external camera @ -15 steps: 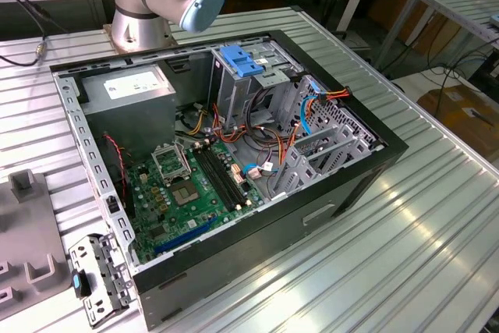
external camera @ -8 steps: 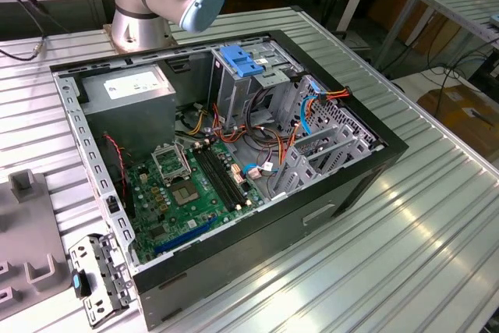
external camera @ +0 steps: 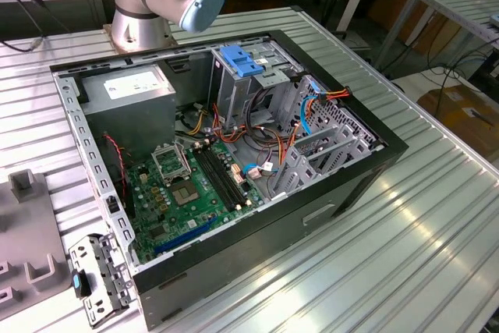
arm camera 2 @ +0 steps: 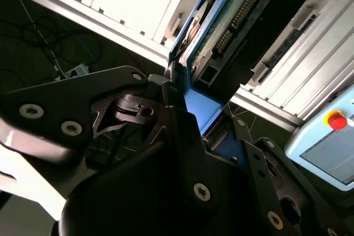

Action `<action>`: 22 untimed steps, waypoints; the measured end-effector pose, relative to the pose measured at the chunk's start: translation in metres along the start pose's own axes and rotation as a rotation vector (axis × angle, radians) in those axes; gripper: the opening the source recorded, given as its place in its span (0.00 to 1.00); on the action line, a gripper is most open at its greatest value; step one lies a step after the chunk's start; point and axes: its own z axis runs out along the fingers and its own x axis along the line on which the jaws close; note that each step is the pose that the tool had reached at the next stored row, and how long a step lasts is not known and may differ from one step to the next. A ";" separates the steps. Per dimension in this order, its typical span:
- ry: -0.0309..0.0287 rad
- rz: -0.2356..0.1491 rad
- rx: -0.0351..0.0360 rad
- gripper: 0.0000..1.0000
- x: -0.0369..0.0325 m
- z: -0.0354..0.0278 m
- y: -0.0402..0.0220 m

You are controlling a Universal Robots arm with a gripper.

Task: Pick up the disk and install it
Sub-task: 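Pick up the disk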

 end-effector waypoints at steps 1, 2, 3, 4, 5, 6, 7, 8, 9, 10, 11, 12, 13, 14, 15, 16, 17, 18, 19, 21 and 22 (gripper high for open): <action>0.0000 0.000 0.0000 0.37 0.0000 -0.0011 0.0000; 0.0000 0.000 0.0000 0.37 0.0000 -0.0023 0.0000; 0.0000 0.000 0.0000 0.37 -0.0001 -0.0035 0.0000; 0.0000 0.000 0.0000 0.37 -0.0001 -0.0048 0.0000; 0.0000 0.000 0.0000 0.37 -0.0001 -0.0057 0.0000; 0.0000 0.000 0.0000 0.37 -0.0001 -0.0059 0.0000; 0.0000 0.000 0.0000 0.37 -0.0001 -0.0059 0.0000; 0.0000 0.000 0.0000 0.37 -0.0001 -0.0059 0.0000; 0.0000 0.000 0.0000 0.37 -0.0001 -0.0059 0.0000; 0.0000 0.000 0.0000 0.37 -0.0001 -0.0059 0.0000; 0.0000 0.000 -0.0001 0.37 -0.0001 -0.0059 0.0000; 0.0001 0.000 -0.0003 0.37 -0.0001 -0.0062 0.0000; 0.0001 0.000 -0.0004 0.37 -0.0001 -0.0068 0.0000; 0.0000 0.000 -0.0002 0.37 -0.0002 -0.0077 0.0000; 0.0000 0.000 -0.0002 0.37 -0.0002 -0.0088 0.0000; 0.0000 0.000 -0.0002 0.37 -0.0002 -0.0098 0.0000; 0.0000 0.000 -0.0002 0.37 -0.0003 -0.0115 0.0000; 0.0000 0.000 -0.0001 0.37 -0.0003 -0.0129 0.0000; 0.0000 0.000 -0.0002 0.37 -0.0004 -0.0161 0.0000; 0.0000 0.000 0.0000 0.37 -0.0004 -0.0203 0.0000; 0.0000 0.000 -0.0001 0.37 -0.0005 -0.0237 0.0000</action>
